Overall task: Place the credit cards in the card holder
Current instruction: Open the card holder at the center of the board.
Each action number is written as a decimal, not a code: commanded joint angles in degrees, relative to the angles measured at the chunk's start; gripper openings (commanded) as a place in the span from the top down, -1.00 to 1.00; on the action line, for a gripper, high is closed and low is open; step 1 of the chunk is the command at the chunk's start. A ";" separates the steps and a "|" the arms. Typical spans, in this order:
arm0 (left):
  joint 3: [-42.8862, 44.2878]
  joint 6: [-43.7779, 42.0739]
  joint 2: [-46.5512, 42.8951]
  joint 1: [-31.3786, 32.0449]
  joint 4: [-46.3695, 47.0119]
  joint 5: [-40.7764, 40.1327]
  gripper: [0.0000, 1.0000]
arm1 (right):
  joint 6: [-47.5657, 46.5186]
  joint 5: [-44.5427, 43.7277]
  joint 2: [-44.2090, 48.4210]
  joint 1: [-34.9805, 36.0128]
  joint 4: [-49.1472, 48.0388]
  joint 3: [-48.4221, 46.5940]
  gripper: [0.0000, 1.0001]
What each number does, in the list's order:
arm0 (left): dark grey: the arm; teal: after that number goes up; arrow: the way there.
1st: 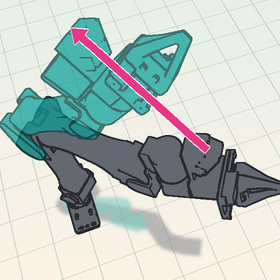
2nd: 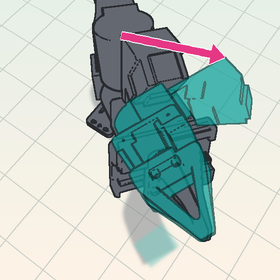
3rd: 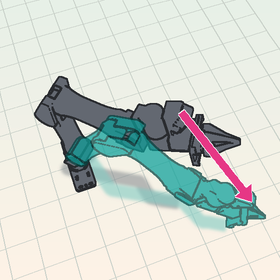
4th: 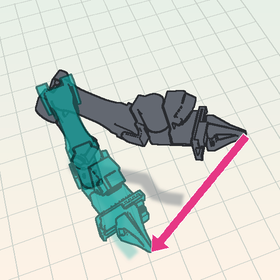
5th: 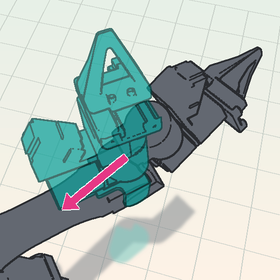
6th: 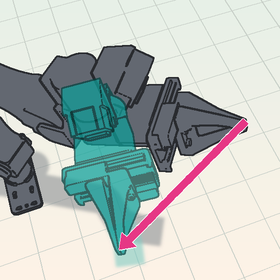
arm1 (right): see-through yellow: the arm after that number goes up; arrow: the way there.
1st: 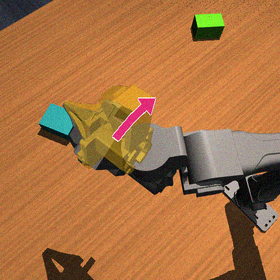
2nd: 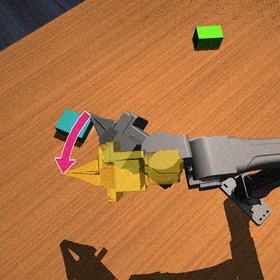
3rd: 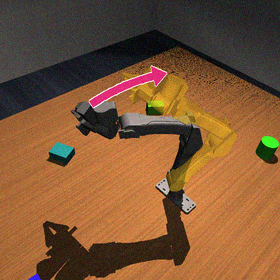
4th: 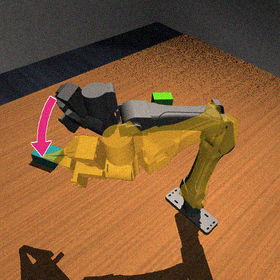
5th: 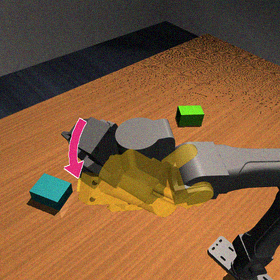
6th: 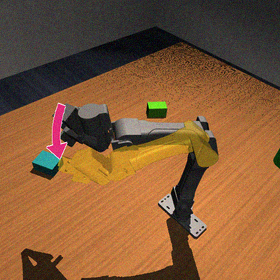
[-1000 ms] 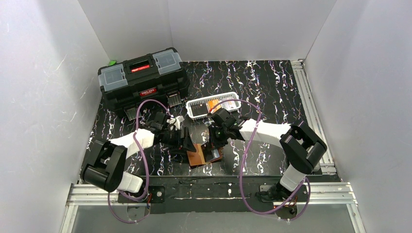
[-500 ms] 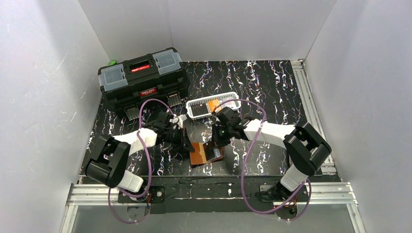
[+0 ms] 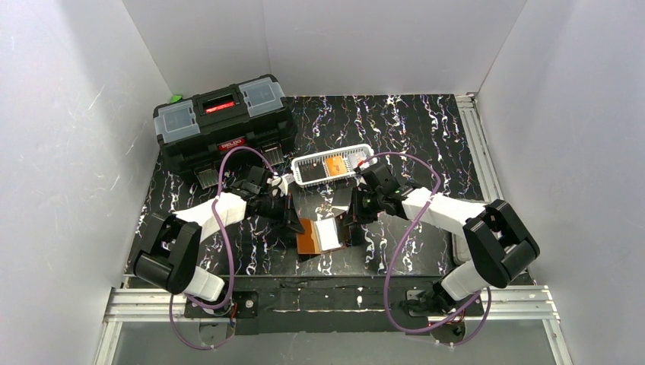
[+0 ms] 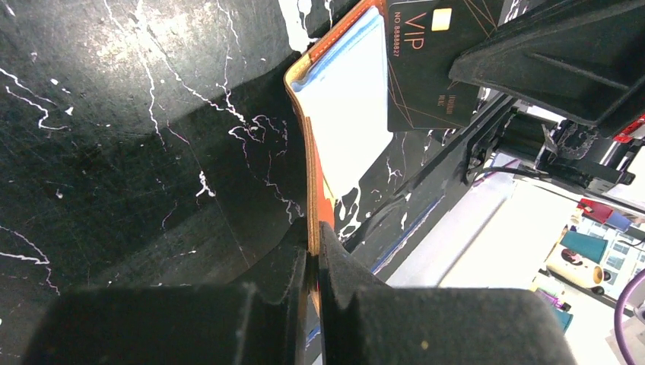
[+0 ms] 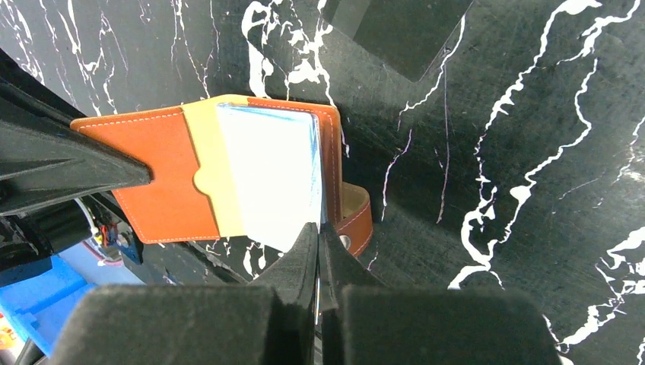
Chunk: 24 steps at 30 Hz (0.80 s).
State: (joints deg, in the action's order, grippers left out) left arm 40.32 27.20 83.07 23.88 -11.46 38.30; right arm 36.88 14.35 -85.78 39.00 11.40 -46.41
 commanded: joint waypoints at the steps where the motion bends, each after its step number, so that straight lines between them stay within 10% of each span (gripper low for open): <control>1: 1.58 -1.54 -0.84 0.45 -2.99 0.12 1.00 | -0.76 0.12 0.27 -0.27 -1.72 0.25 0.97; 24: 1.20 -3.48 -1.37 1.14 -4.18 -1.22 1.00 | -3.36 4.28 0.82 -2.09 -1.39 -0.94 0.97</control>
State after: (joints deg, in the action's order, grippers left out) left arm 40.32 24.45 83.05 24.51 -13.87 36.82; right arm 33.63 16.12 -85.78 37.08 11.18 -46.28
